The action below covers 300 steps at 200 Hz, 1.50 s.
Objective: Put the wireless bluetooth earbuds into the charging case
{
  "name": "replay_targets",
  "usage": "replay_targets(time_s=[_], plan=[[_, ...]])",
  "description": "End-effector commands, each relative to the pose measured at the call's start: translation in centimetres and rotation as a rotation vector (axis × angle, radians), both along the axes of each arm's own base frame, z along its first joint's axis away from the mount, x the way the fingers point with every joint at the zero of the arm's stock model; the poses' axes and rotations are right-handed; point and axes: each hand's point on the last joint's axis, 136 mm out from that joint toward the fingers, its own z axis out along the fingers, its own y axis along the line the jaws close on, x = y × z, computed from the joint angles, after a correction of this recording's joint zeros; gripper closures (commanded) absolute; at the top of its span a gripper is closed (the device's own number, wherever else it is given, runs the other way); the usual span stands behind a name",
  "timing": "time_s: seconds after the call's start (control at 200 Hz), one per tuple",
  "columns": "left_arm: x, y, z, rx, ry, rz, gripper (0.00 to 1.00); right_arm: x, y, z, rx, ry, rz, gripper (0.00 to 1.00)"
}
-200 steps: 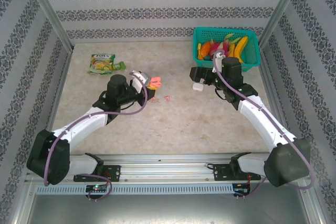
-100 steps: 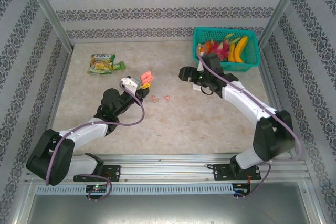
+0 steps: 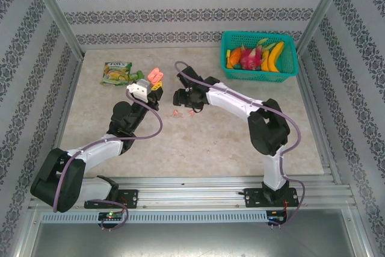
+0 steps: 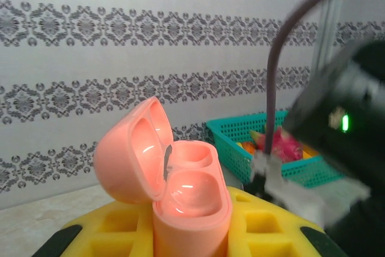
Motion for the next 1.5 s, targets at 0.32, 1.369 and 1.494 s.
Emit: replay_targets(time_s=[0.32, 1.369, 1.494], plan=[[0.1, 1.9, 4.0, -0.106, -0.089, 0.049, 1.00, 0.5, 3.1, -2.9, -0.078, 0.082, -0.268, 0.40], [-0.7, 3.8, 4.2, -0.113, -0.105, 0.077, 1.00, 0.2, 4.0, -8.2, -0.147, 0.255, -0.501, 0.45], [-0.7, 3.9, 4.1, -0.115, -0.102, 0.081, 1.00, 0.2, 4.1, -8.7, -0.146, 0.263, -0.504, 0.45]])
